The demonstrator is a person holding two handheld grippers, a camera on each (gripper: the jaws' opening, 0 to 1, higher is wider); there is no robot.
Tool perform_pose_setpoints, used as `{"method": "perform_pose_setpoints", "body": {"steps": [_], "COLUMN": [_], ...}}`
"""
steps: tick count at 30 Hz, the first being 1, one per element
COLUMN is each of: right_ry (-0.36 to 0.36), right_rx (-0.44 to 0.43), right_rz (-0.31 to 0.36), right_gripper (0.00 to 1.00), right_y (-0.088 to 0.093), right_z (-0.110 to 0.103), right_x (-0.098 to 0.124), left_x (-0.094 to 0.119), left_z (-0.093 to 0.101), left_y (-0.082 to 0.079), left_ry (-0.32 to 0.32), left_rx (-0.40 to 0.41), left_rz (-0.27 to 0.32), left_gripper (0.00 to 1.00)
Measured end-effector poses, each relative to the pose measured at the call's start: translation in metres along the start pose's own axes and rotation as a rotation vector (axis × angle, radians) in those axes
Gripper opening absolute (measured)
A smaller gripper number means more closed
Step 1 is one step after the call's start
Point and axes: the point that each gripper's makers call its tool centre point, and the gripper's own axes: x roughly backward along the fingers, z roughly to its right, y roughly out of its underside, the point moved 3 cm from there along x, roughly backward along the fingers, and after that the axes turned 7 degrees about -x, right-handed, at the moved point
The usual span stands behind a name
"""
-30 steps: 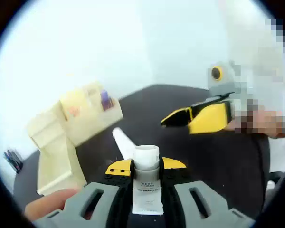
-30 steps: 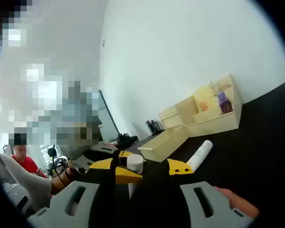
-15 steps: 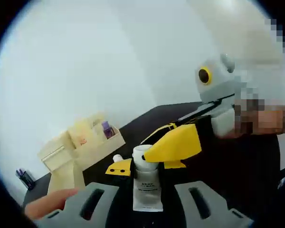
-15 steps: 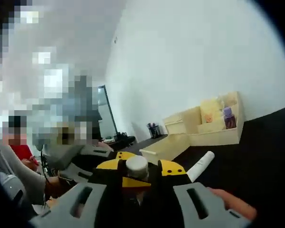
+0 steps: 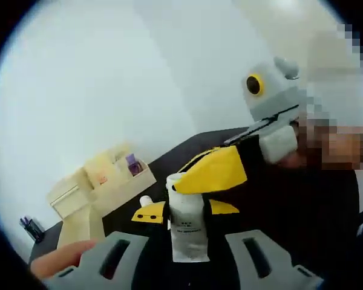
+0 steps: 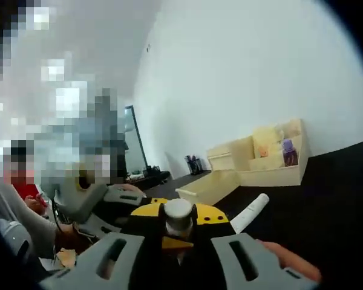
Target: Open the drawer, pick up the cosmetic bottles from the table one by one, place them into the drawer, release the gripper, close the drawer, and move the gripper away
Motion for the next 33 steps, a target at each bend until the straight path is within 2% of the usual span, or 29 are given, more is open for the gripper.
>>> {"method": "perform_pose_setpoints", "body": {"steps": [4,9,14,21,24,27,30,33], "right_ry": [0.003,0.008,0.015,0.006,-0.008,-0.033,-0.027,-0.019], "right_rx": [-0.018,-0.020,-0.002,0.006,0.026,0.023,0.018,0.016], "right_rz": [0.021,0.026,0.020,0.036,0.078,0.129,0.160,0.168], "right_gripper": [0.15,0.15,0.15,0.16,0.17,0.26,0.26,0.27], "right_y": [-0.008,-0.012,-0.012,-0.014,-0.020,-0.029,-0.036,-0.036], "right_z": [0.006,0.009,0.010,0.009,0.006,0.001,0.003,0.003], "right_x": [0.002,0.002,0.001,0.000,0.001,0.005,0.009,0.009], "left_x": [-0.006,-0.011,-0.010,-0.007,-0.008,-0.007,-0.004,0.003], "left_z": [-0.003,-0.007,0.005,0.007,-0.007,-0.021,-0.035,-0.057], "left_y": [0.005,0.007,0.009,0.008,0.005,0.005,0.008,0.012], "left_ry": [0.033,0.036,0.047,0.039,0.022,0.008,-0.011,-0.034], "left_rx": [0.072,0.090,0.123,0.155,0.151,0.149,0.152,0.194], "left_rz": [-0.009,-0.005,-0.009,-0.015,-0.016,-0.026,-0.052,-0.070], "left_gripper": [0.24,0.25,0.22,0.21,0.20,0.20,0.20,0.20]}}
